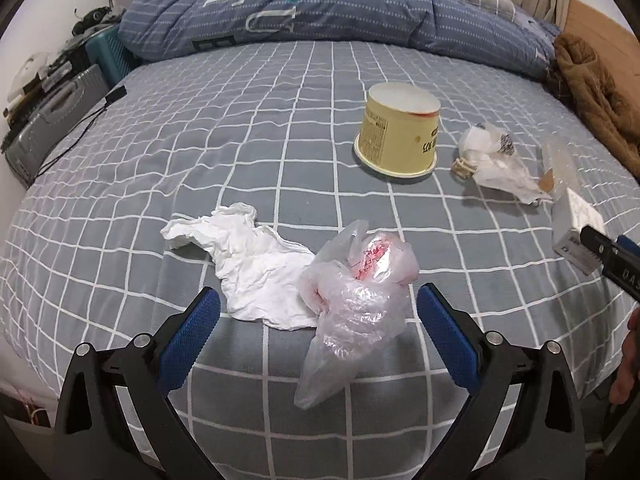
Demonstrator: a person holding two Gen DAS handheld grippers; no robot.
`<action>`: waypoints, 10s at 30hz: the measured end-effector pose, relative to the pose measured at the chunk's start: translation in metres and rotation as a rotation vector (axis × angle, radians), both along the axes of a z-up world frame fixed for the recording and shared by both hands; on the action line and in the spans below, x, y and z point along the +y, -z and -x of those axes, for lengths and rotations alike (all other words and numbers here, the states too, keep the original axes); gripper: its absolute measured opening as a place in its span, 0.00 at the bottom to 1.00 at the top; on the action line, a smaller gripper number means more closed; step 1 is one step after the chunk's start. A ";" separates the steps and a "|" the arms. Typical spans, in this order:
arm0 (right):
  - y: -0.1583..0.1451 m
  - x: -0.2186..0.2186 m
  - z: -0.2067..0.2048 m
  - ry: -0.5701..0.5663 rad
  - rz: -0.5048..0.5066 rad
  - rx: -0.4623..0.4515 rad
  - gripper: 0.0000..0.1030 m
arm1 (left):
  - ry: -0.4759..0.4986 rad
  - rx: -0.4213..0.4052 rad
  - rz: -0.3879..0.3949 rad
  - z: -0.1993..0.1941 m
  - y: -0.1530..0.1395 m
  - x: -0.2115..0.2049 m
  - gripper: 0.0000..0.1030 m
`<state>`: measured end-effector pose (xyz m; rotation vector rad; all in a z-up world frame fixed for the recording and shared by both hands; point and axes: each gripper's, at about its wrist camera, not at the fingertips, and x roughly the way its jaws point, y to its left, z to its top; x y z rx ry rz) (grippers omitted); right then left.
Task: Collect trash
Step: 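Grasp the clear plastic bag with the left gripper while the right grasps the white box, then lift the plastic bag and white box and carry both over the bin, then open the left gripper over the bin while the right gripper drops the white box, then move both tools back over the bed toward the tissue and paper packet, then grasp the white tissue with the left gripper while the right grasps the paper packet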
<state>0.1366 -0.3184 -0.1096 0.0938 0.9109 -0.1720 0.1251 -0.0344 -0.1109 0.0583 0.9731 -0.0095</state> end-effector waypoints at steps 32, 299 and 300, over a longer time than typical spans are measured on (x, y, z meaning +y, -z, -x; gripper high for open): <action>-0.003 0.008 -0.001 -0.001 -0.041 -0.004 0.75 | 0.068 0.002 0.046 0.002 -0.003 -0.011 0.52; 0.038 0.086 -0.139 -0.200 -0.042 0.064 0.47 | -0.058 0.071 -0.073 -0.046 0.033 0.055 0.38; 0.038 0.087 -0.139 -0.204 -0.048 0.064 0.43 | -0.060 0.070 -0.073 -0.046 0.032 0.056 0.34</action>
